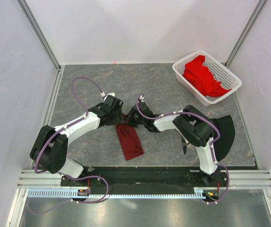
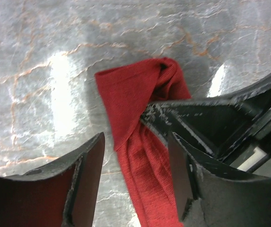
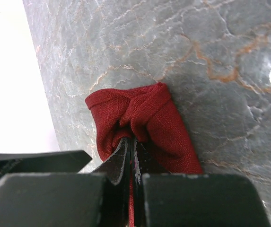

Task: Fold the napkin into a case and place the utensils inside
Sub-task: Grasp the top corner of the smaller rectangle folded napkin from the folded napkin.

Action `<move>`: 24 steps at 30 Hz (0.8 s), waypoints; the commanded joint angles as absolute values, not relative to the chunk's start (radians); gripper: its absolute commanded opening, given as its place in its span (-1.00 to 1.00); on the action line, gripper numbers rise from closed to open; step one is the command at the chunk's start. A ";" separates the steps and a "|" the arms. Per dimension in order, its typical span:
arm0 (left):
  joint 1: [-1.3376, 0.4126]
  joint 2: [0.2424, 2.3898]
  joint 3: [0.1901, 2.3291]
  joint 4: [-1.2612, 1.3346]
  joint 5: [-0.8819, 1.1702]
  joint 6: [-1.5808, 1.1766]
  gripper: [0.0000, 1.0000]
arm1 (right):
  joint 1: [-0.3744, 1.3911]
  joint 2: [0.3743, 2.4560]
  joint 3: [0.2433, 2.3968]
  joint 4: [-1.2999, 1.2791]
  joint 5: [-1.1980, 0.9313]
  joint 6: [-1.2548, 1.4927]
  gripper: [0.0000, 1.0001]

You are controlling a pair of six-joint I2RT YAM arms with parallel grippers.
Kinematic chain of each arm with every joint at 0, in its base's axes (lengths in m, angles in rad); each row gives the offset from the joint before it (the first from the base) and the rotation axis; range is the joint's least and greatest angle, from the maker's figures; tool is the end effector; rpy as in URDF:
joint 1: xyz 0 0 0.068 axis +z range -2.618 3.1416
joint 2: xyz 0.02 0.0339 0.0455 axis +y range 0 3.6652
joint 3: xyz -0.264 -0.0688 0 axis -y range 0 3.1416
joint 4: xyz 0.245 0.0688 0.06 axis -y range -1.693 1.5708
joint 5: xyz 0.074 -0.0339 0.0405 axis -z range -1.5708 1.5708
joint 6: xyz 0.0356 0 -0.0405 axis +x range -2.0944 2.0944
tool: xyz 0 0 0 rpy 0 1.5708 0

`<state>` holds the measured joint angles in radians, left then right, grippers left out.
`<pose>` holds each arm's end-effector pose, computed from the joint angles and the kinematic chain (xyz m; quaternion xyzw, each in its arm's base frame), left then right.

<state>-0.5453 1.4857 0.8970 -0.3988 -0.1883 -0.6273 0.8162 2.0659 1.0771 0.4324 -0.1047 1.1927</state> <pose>0.2554 -0.1471 0.1994 -0.0661 0.9516 -0.0834 0.2883 0.2871 0.3108 0.1163 0.1384 0.8622 0.4339 0.2217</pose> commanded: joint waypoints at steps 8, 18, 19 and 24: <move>-0.528 1.500 0.824 -0.322 -0.158 -0.666 0.27 | 0.830 2.106 1.180 0.367 -0.100 1.131 -0.89; -0.505 1.563 0.798 -0.278 -0.088 -0.672 0.25 | 0.830 2.108 1.204 0.341 -0.120 1.152 -0.84; -0.503 1.565 0.795 -0.273 -0.086 -0.675 0.24 | 0.830 2.106 1.206 0.342 -0.123 1.155 -0.83; -0.494 1.571 0.781 -0.265 -0.054 -0.696 0.10 | 0.830 2.094 1.213 0.319 -0.127 1.167 -0.79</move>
